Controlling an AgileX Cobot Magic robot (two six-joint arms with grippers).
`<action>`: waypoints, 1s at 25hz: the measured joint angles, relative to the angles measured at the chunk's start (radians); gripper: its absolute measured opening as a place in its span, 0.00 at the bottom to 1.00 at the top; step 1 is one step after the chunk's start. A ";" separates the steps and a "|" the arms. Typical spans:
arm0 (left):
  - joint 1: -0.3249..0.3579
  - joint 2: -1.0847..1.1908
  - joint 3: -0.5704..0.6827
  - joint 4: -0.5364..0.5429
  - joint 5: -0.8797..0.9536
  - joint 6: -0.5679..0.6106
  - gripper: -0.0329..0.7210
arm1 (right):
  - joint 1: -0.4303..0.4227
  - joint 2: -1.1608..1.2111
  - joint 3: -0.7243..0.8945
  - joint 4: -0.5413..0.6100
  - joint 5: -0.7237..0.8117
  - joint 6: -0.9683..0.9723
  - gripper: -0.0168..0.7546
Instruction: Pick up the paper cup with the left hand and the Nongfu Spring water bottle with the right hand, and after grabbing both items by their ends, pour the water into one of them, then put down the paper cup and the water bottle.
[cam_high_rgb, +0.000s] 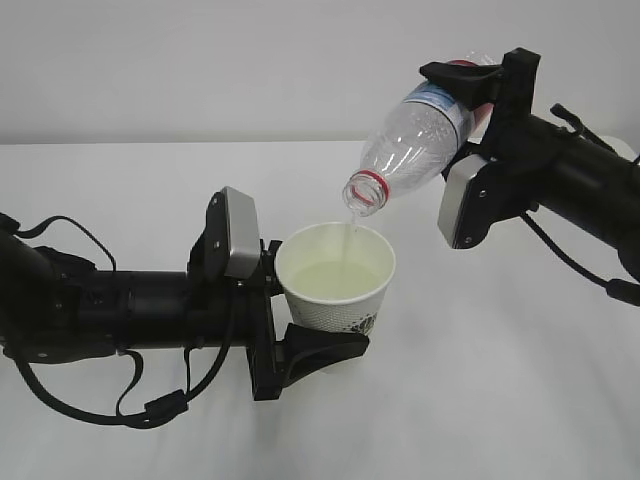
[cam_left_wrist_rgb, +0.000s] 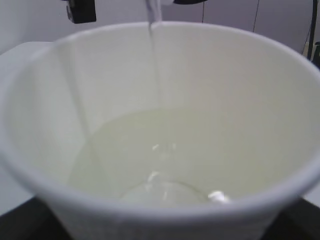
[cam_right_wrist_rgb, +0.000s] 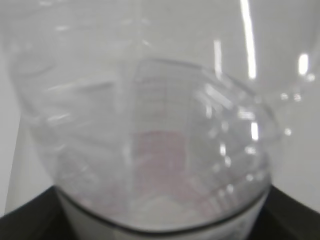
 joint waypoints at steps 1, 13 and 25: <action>0.000 0.000 0.000 0.000 0.000 0.000 0.84 | 0.000 0.000 0.000 0.000 0.000 0.000 0.72; 0.000 0.000 0.000 0.000 0.002 0.000 0.84 | 0.000 0.000 0.000 0.000 0.000 -0.014 0.72; 0.000 0.000 0.000 -0.002 0.002 0.002 0.84 | 0.000 0.000 0.000 0.000 -0.001 -0.016 0.72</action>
